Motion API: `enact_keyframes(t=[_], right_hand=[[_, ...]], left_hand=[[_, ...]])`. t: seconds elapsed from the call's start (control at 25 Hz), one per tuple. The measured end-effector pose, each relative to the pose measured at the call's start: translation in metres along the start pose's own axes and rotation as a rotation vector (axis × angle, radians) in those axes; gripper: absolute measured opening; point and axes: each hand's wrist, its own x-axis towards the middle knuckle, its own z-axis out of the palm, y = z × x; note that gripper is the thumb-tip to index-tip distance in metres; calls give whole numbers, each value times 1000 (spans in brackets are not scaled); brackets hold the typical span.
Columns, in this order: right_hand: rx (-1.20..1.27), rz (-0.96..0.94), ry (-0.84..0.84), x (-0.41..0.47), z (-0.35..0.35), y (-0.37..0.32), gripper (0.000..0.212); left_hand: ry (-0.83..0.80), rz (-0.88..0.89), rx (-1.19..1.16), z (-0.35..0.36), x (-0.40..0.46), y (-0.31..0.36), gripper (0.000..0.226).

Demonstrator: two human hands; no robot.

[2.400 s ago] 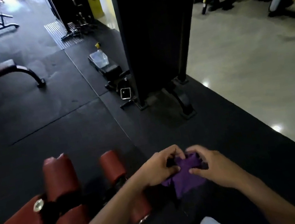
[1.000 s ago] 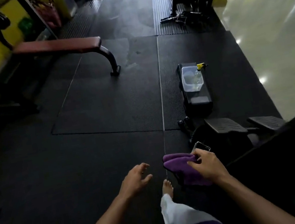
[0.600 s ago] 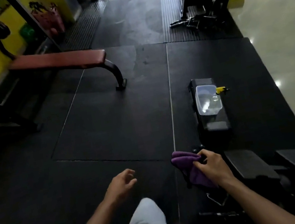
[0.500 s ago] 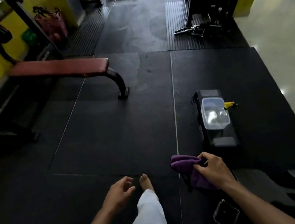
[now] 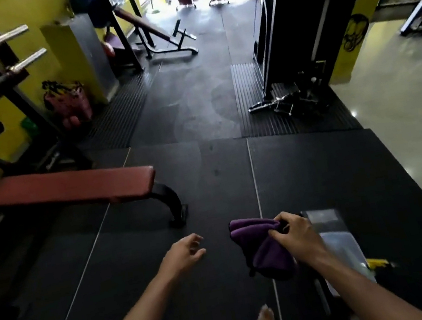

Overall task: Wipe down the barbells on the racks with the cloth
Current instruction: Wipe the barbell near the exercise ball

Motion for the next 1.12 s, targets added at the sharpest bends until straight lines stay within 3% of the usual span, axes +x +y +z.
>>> enact_keyframes(t=[0.24, 0.36, 0.56, 0.92, 1.12], right_hand=[[28, -22, 71, 261, -20, -4, 13], [0, 7, 57, 365, -36, -13, 12], [-66, -35, 6, 556, -61, -33, 14], [-75, -50, -33, 875, -69, -91, 12], [-21, -98, 22, 1043, -84, -119, 11]], left_hand=[[32, 32, 35, -87, 259, 58, 31], [4, -18, 97, -133, 354, 67, 33], [66, -50, 49, -207, 504, 81, 34], [36, -83, -37, -331, 793, 90, 30], [55, 18, -41, -417, 951, 129, 31]])
